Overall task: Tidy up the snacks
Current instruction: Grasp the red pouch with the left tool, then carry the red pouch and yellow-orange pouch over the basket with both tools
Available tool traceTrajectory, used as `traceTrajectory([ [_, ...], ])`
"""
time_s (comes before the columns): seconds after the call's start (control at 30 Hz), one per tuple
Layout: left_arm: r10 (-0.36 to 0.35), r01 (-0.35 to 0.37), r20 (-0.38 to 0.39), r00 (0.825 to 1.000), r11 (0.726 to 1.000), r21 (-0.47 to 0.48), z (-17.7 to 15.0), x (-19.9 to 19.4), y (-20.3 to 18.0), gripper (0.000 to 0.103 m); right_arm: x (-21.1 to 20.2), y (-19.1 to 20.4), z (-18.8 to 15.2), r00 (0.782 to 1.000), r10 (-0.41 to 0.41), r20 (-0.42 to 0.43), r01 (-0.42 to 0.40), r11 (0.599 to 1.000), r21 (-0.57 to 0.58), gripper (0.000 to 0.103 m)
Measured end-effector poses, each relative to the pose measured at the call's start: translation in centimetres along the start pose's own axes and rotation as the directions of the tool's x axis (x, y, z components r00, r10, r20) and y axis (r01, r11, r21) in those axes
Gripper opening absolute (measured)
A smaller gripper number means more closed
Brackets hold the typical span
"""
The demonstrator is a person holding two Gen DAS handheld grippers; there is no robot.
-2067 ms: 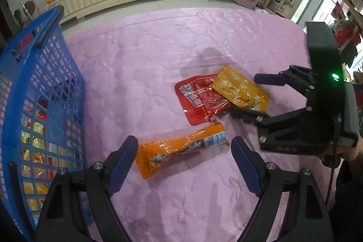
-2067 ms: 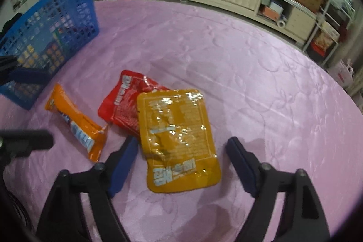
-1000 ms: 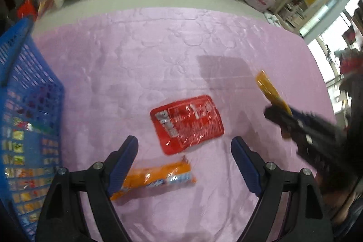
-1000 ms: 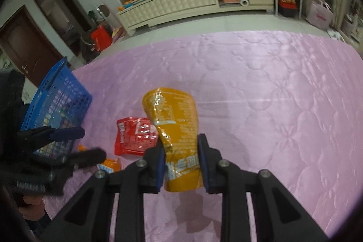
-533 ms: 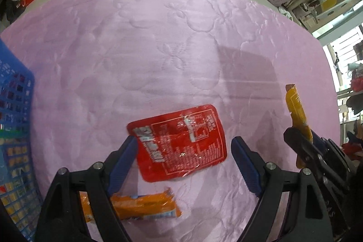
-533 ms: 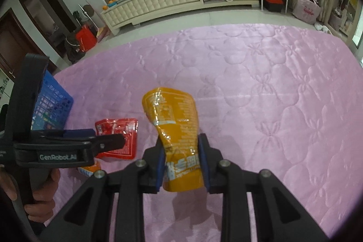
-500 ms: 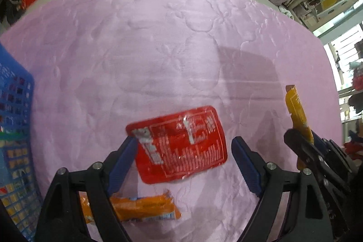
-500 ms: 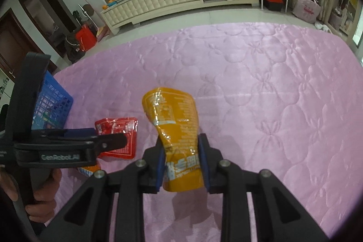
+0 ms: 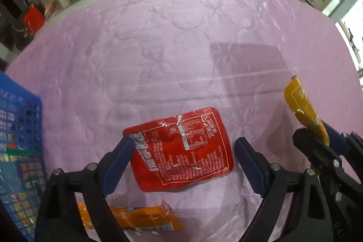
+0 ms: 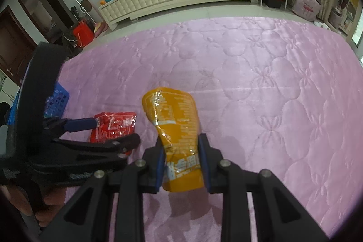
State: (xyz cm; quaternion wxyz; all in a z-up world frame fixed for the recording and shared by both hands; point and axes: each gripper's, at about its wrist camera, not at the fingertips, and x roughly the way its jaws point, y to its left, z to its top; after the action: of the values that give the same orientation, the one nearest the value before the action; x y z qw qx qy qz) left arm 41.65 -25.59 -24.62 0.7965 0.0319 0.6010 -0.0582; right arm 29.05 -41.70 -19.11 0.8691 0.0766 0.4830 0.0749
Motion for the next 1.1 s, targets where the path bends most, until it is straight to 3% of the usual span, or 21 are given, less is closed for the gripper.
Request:
traceTrajectory([
  [0.17,-0.001,0.001,0.015,1.0,1.0,0.016,-0.2,-0.2,0.3,0.083,0.1,0.4,0.1,1.0,0.003,-0.004,-0.003,1.0,-0.01,0.032],
  [0.23,0.001,-0.001,0.03,1.0,1.0,0.009,-0.5,-0.8,0.8,0.068,0.2,0.6,0.1,1.0,0.007,-0.003,-0.007,1.0,-0.015,0.032],
  [0.3,0.001,0.0,0.065,0.998,1.0,-0.016,-1.0,-1.6,2.3,0.047,0.2,0.6,0.2,1.0,0.007,-0.003,-0.007,1.0,-0.02,0.032],
  [0.37,-0.009,0.01,0.08,0.997,1.0,-0.013,-1.2,-1.8,2.8,0.041,0.2,0.6,0.1,1.0,0.009,-0.003,-0.009,1.0,-0.023,0.032],
  [0.57,-0.029,0.029,0.103,0.994,1.0,0.008,-2.3,-2.6,3.5,0.01,-0.1,1.4,0.2,1.0,0.013,0.003,-0.013,0.999,-0.038,0.032],
  [0.67,-0.078,0.079,0.138,0.987,0.997,-0.001,-3.0,-4.0,4.4,0.009,-0.6,2.5,0.4,1.0,0.011,0.008,-0.011,0.998,-0.062,0.032],
  [0.8,-0.078,0.078,0.147,0.986,0.997,0.007,-4.3,-5.9,5.6,0.009,-1.3,3.8,0.2,1.0,-0.008,0.015,0.009,0.995,-0.096,0.032],
  [0.93,-0.082,0.083,0.167,0.983,0.997,0.002,-6.4,-8.3,6.8,0.009,-3.2,5.2,-0.1,0.999,0.034,0.033,-0.031,0.996,-0.082,0.032],
  [1.1,-0.085,0.084,0.215,0.973,0.996,0.015,-8.8,-12.5,7.6,0.009,-5.4,7.8,-1.0,0.999,0.003,0.039,0.002,0.992,-0.128,0.032],
])
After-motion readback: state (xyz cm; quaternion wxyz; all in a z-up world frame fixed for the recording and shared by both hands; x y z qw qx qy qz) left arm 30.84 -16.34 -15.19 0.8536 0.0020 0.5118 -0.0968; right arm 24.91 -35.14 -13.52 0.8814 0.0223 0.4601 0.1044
